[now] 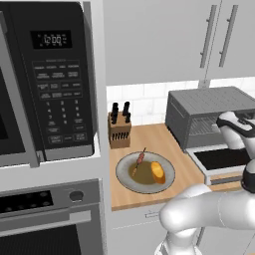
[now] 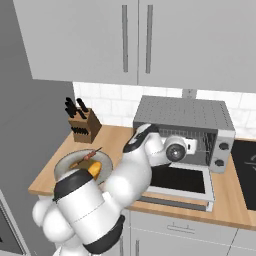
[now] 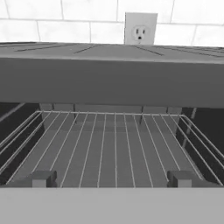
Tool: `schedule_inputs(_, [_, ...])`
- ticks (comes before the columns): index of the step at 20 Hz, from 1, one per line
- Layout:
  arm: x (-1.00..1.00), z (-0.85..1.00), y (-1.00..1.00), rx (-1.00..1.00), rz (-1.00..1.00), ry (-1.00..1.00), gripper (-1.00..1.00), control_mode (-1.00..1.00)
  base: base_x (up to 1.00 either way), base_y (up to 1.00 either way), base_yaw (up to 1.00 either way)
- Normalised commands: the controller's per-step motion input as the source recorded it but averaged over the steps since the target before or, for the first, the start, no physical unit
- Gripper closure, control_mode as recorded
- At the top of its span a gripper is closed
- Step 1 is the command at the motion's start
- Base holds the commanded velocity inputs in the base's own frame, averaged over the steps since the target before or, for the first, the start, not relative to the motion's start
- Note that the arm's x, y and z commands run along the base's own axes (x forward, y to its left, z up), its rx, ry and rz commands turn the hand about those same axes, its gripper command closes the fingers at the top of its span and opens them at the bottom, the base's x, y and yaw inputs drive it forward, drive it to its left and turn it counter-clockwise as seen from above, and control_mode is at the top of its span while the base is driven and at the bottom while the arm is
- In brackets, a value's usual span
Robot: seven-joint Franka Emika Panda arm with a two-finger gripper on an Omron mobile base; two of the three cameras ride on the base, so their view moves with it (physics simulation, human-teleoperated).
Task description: Pick up the kebab skewer and baguette bread, and place them inside the toaster oven. Close the toaster oven door and start by setting the timer.
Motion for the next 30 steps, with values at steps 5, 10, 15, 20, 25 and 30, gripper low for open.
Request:
schedule_inputs(5, [0.06, -0.50, -0.08, 0.00, 0.02, 0.00, -1.00, -1.00, 0.00, 0.00, 0.00])
schedule_inputs(10, [0.19, -0.03, 0.00, 0.00, 0.00, 0.02, -1.00, -1.00, 0.00, 0.00, 0.00])
schedule_inputs(15, [0.28, 0.00, -0.01, 0.00, 0.00, 0.06, -1.00, -1.00, 0.00, 0.00, 0.00])
schedule_inputs(20, [0.30, 0.00, 0.00, 0.00, 0.00, 0.08, -1.00, -1.00, 0.00, 0.00, 0.00])
schedule_inputs(25, [0.16, -0.04, 0.00, 0.00, 0.00, 0.02, -1.00, -1.00, 0.00, 0.00, 0.00])
schedule_inputs(30, [0.03, -0.16, -0.01, 0.00, 0.00, 0.00, -1.00, -1.00, 0.00, 0.00, 0.00])
